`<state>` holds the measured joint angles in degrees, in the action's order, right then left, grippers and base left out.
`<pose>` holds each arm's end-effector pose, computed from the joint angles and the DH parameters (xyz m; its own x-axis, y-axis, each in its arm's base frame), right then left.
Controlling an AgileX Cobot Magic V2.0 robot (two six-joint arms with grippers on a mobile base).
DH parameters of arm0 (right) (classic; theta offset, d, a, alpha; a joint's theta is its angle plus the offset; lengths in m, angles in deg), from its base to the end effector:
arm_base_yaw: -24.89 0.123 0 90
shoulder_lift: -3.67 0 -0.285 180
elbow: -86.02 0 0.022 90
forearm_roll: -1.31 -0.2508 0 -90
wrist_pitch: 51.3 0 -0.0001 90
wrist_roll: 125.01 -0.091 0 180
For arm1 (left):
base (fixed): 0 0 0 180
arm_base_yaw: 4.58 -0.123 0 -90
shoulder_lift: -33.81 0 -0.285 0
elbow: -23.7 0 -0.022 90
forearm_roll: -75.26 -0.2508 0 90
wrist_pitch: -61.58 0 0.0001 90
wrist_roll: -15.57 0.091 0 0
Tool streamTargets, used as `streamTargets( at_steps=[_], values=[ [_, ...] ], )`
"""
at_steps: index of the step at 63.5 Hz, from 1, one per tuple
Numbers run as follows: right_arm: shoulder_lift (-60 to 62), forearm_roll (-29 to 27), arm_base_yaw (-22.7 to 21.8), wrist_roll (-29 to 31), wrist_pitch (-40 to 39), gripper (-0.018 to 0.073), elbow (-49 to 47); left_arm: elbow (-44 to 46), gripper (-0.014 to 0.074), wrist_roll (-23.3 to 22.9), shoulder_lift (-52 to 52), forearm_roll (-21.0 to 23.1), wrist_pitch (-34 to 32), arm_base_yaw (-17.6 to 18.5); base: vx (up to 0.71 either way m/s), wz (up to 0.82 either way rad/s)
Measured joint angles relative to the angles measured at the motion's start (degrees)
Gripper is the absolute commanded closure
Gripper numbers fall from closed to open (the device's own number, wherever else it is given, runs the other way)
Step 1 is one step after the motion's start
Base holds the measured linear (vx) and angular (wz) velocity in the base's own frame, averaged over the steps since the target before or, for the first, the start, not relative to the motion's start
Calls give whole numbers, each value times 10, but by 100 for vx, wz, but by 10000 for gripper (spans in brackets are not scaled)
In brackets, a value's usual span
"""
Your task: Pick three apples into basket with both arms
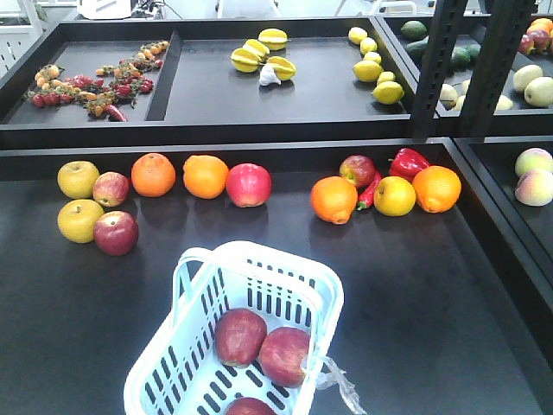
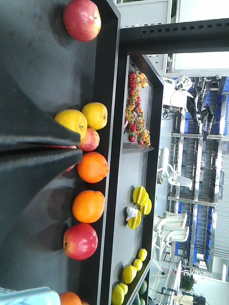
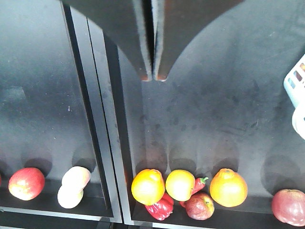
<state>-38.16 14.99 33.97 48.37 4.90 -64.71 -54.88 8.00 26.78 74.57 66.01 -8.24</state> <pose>0.0911 -0.0036 0.3619 -0.5878 -0.1128 -0.8011 -0.0100 0.9912 -0.1323 0.0564 0.0037 0.1989 0.0071 -0.1196 -0.9928 -0.0644 0.9907 -0.1198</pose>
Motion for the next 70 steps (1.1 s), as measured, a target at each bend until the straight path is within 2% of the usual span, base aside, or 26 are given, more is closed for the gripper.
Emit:
streamTargets(
  at_steps=[27, 35, 51, 63, 70],
  values=[
    [8, 5, 0, 0, -14, 568, 12, 0, 603, 0, 0, 0, 0, 0, 0, 0],
    [46, 2, 0, -1, -94, 568, 74, 0, 603, 0, 0, 0, 0, 0, 0, 0],
    [176, -34, 0, -2, -305, 568, 253, 0, 603, 0, 0, 0, 0, 0, 0, 0],
    [273, -61, 0, 4, -400, 568, 365, 0, 603, 0, 0, 0, 0, 0, 0, 0],
    [319, -92, 0, 28, -439, 568, 420, 0, 603, 0, 0, 0, 0, 0, 0, 0]
  ],
)
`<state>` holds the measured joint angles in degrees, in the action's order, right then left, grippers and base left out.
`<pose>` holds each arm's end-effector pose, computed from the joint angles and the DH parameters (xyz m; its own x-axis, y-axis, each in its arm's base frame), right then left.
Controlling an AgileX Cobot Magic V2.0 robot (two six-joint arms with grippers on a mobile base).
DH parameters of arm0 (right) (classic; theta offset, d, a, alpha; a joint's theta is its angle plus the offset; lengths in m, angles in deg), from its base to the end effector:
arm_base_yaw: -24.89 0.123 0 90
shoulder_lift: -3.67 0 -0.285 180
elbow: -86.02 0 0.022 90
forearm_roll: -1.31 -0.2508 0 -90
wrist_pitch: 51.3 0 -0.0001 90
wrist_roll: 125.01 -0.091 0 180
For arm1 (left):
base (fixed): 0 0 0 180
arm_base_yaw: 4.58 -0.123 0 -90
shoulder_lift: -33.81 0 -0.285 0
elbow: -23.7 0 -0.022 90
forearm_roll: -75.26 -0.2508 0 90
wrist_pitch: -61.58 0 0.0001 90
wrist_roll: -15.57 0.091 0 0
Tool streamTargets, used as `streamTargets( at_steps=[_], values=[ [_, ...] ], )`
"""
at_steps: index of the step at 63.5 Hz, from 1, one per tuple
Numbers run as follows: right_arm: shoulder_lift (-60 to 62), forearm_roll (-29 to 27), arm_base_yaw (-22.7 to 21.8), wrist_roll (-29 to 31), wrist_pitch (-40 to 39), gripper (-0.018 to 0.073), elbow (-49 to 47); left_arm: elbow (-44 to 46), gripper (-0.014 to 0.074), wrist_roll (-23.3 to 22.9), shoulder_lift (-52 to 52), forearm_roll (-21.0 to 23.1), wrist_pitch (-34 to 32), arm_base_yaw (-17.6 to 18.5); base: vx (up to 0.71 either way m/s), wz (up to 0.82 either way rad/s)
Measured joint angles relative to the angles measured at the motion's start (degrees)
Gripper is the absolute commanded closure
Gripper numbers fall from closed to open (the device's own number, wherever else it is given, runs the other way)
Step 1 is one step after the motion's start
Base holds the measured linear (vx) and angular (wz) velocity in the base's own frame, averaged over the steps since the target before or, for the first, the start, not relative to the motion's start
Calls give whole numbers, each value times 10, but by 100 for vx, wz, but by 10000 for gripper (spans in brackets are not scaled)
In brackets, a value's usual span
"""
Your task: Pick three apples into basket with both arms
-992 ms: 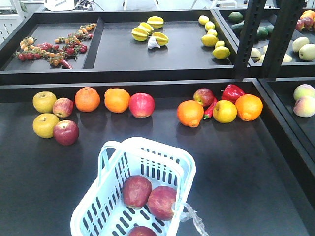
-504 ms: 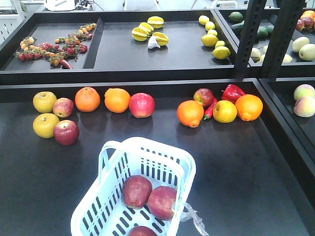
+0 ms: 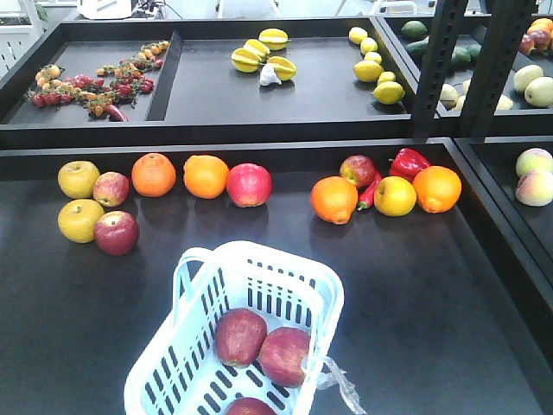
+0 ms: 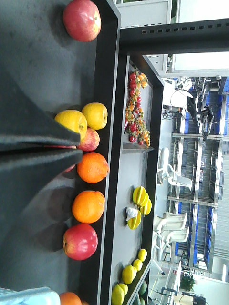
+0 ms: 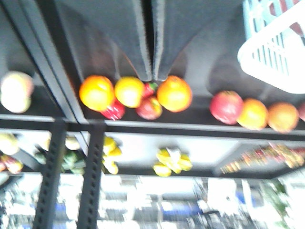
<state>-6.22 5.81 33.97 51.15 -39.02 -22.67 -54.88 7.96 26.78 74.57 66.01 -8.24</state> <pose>0.0541 0.0071 0.2265 -0.0579 -0.0191 -0.9981 -0.1419 0.9898 -0.0107 0.0564 0.0037 0.1989 0.0071 -0.1203 -0.9927 -0.0644 0.9906 -0.1205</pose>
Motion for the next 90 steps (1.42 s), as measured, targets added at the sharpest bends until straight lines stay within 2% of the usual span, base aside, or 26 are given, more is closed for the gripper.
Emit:
streamTargets(
  at_steps=[11, 21, 90],
  values=[
    [27, -45, 0, 22, -79, 568, 70, 0, 603, 0, 0, 0, -1, 0, 0, 0],
    [27, -45, 0, 23, -123, 568, 75, 0, 603, 0, 0, 0, -1, 0, 0, 0],
    [27, -45, 0, 24, -114, 568, 75, 0, 603, 0, 0, 0, -1, 0, 0, 0]
  ],
)
